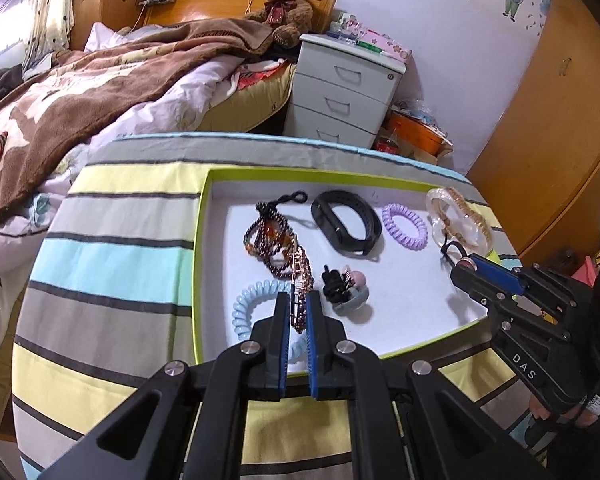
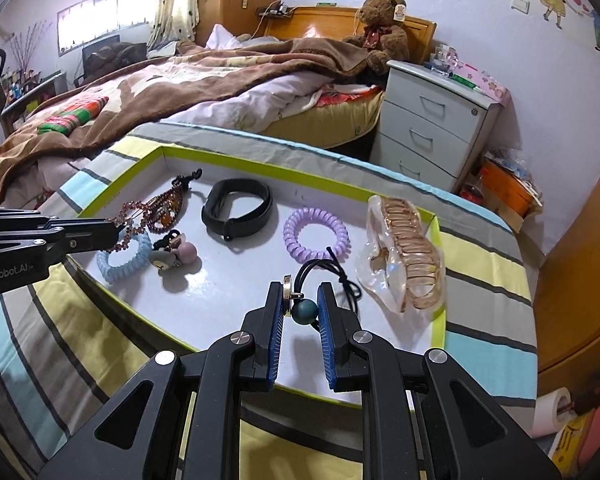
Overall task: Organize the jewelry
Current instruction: 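Carry the rhinestone clip and black hair tie over the green box, then lower both items into the box and open both grippers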
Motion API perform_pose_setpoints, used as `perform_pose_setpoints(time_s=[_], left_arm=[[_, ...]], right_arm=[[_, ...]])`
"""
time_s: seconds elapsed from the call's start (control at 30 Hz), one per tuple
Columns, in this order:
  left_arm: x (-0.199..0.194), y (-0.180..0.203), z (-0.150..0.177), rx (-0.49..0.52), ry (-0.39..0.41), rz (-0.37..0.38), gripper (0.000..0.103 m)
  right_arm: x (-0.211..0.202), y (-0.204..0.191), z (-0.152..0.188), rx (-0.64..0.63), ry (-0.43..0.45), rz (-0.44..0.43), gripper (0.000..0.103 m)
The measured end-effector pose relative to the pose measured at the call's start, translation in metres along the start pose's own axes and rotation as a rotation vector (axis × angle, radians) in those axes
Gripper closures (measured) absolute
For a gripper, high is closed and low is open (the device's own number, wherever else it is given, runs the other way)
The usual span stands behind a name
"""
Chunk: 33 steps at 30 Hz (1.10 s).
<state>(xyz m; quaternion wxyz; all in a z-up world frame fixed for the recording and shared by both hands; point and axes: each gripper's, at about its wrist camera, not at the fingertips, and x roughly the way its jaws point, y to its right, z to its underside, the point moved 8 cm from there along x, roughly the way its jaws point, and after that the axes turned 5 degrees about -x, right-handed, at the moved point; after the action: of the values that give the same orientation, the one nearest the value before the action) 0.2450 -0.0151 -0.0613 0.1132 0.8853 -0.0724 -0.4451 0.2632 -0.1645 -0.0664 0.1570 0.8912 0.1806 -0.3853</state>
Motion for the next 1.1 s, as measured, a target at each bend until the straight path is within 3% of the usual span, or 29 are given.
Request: perform_pose_setpoints(time_s=[1.1], left_arm=[[0.011, -0.008, 0.008, -0.043, -0.035, -0.008, 0.094]], right_arm=[[0.015, -0.004, 0.005, 0.041, -0.035, -0.052, 0.084]])
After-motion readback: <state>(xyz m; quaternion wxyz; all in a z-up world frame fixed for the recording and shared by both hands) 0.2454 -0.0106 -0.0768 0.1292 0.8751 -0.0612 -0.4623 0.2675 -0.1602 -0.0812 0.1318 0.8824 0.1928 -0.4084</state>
